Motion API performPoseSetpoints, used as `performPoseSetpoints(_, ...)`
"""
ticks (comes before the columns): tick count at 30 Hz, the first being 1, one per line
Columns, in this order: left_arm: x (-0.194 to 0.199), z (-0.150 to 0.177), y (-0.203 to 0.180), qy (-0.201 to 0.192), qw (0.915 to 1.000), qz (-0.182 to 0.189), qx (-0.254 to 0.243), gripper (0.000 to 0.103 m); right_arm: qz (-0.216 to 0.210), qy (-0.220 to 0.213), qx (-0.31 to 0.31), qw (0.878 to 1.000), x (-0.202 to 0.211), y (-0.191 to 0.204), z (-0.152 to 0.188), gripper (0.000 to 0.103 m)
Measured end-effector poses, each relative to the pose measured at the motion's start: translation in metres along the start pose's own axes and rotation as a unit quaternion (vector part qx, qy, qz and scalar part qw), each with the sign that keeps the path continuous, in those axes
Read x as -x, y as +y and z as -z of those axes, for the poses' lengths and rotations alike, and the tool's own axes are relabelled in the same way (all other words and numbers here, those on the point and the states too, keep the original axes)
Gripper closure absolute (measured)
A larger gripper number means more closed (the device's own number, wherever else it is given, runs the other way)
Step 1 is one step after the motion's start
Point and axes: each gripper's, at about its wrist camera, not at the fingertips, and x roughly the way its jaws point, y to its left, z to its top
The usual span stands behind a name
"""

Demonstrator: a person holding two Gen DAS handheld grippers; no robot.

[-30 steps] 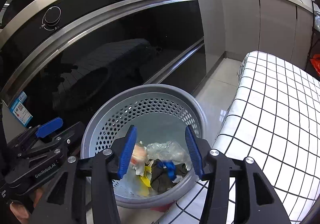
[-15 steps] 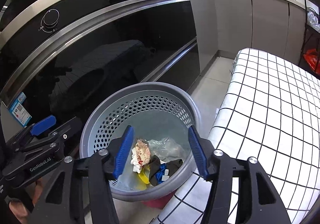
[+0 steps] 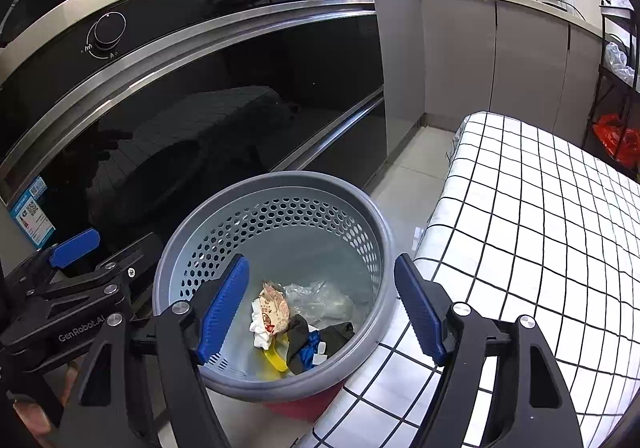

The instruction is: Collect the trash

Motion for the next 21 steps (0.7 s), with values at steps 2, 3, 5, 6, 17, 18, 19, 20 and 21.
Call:
performPoseSetpoints(2,0.0009,0.0006,0.0004,-0.002,1.0000,-0.001,0.000,0.010,0.003,-0.001,0.000,1.000,0.0003,0.0007,0.0001,0.029)
performPoseSetpoints(3,0.0009,0.0007,0.0005,-0.002,1.0000,-0.001,0.000,0.009,0.005,-0.002,-0.001,1.000,0.0001,0.0005,-0.0001,0.029)
performPoseSetpoints(5,0.0023,0.0005,0.0012,-0.005,1.0000,-0.001,0.000,0.007,0.008,-0.003,-0.002,1.000,0.0007,0.0002,-0.0004,0.029)
performPoseSetpoints(6,0.0027,0.0005,0.0014,-0.007,1.0000,-0.001,0.000,0.007,0.009,-0.004,-0.003,1.000,0.0009,-0.0002,-0.0004,0.029)
performPoseSetpoints(17,0.0038,-0.0001,0.0049,-0.008,1.0000,-0.002,0.004,0.007,0.018,0.000,-0.004,1.000,0.0015,0.0014,0.0006,0.028)
performPoseSetpoints(18,0.0036,-0.0004,0.0051,-0.008,1.0000,-0.001,0.004,0.007,0.019,0.000,-0.004,1.000,0.0016,0.0014,0.0004,0.028)
performPoseSetpoints(19,0.0035,-0.0004,0.0054,-0.008,1.0000,-0.001,0.005,0.007,0.019,0.000,-0.004,1.000,0.0019,0.0019,0.0006,0.028)
performPoseSetpoints(20,0.0031,-0.0004,0.0055,-0.008,1.0000,-0.002,0.005,0.007,0.020,0.000,-0.005,1.000,0.0020,0.0020,0.0005,0.028)
performPoseSetpoints(21,0.0030,-0.0002,0.0056,-0.008,1.0000,-0.003,0.004,0.007,0.020,0.000,-0.005,1.000,0.0020,0.0023,0.0004,0.028)
